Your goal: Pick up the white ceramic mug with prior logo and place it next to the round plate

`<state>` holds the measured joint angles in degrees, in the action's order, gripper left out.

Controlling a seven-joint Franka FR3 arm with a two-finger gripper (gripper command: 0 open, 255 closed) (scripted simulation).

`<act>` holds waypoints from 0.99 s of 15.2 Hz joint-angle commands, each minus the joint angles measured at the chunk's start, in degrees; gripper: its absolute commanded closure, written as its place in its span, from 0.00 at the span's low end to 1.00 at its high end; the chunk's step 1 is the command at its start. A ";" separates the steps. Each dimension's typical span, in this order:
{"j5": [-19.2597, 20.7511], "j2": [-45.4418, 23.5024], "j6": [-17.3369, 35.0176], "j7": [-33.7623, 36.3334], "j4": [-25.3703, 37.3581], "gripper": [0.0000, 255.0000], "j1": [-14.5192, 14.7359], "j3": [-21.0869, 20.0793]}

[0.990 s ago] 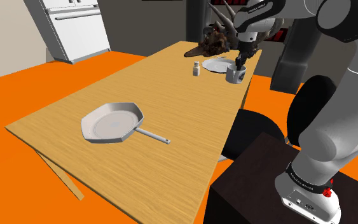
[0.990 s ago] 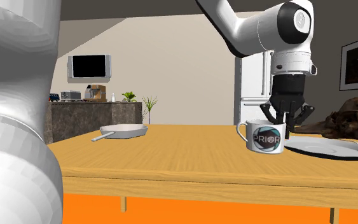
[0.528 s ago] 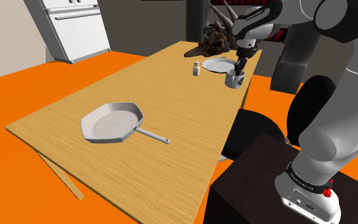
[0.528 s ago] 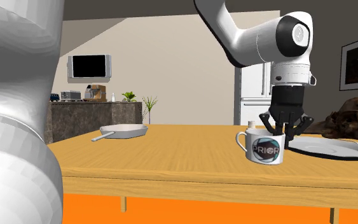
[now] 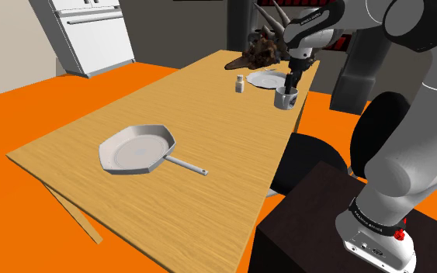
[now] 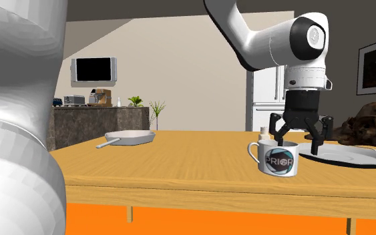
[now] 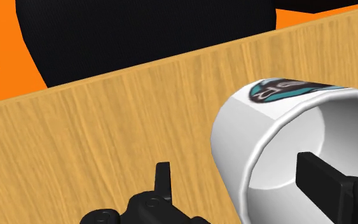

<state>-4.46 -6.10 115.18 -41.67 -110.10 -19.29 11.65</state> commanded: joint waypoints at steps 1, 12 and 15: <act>0.00 0.00 0.00 0.00 0.00 0.00 0.00 0.00; 0.52 1.52 -6.97 0.36 5.49 0.00 -0.11 0.17; 0.52 1.52 -6.97 0.36 5.49 0.00 -0.11 0.17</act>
